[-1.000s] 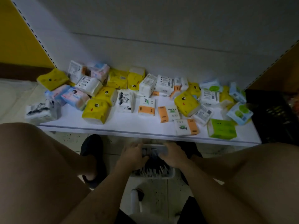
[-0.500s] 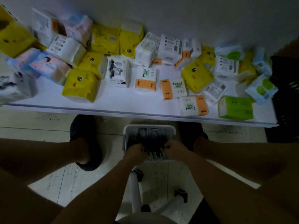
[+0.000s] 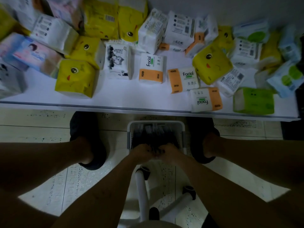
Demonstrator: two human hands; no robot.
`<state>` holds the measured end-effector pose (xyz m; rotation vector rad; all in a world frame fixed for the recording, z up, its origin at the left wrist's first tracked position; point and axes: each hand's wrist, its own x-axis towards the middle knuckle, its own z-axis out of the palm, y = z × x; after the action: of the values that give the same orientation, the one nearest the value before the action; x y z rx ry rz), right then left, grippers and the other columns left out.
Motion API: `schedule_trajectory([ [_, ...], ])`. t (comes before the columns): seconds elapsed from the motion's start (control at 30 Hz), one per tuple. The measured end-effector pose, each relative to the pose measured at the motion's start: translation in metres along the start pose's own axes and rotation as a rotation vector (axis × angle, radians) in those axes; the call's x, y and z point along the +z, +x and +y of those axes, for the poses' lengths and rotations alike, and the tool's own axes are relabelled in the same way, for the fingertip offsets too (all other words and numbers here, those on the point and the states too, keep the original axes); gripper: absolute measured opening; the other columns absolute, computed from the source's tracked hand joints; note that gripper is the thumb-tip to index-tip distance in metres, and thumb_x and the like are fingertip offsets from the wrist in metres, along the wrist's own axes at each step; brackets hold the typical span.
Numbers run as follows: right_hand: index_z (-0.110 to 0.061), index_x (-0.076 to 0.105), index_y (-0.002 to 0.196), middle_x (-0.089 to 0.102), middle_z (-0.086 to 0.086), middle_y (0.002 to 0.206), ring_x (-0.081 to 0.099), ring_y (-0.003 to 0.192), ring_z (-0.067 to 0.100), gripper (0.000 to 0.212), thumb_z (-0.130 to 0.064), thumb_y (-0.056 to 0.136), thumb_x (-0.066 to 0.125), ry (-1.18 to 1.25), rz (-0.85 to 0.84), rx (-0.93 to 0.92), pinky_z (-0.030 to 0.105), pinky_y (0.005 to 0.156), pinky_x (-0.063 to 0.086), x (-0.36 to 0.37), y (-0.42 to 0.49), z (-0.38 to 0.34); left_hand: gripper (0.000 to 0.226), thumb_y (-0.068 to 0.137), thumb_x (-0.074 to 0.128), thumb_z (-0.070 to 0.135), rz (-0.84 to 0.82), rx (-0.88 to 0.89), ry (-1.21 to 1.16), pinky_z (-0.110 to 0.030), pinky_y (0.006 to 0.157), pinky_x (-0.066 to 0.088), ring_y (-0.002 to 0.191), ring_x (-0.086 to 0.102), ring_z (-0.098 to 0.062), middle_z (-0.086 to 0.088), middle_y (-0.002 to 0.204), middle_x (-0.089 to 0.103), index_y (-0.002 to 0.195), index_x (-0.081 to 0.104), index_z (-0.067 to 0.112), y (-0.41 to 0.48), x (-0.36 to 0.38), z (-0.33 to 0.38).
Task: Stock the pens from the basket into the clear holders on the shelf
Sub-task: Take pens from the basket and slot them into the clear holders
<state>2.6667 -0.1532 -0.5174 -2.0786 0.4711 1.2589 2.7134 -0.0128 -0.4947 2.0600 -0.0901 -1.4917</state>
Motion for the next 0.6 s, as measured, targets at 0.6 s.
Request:
schedule_trajectory([
  [0.6, -0.008, 0.058, 0.129, 0.055, 0.015, 0.13, 0.052, 0.118, 0.03, 0.037, -0.026, 0.101, 0.042, -0.26, 0.02, 0.059, 0.03, 0.094, 0.042, 0.01, 0.01, -0.004, 0.034, 0.094, 0.054, 0.026, 0.038, -0.131, 0.036, -0.03, 0.08, 0.047, 0.1, 0.062, -0.027, -0.017, 0.117, 0.064, 0.115, 0.064, 0.0, 0.011, 0.003, 0.006],
])
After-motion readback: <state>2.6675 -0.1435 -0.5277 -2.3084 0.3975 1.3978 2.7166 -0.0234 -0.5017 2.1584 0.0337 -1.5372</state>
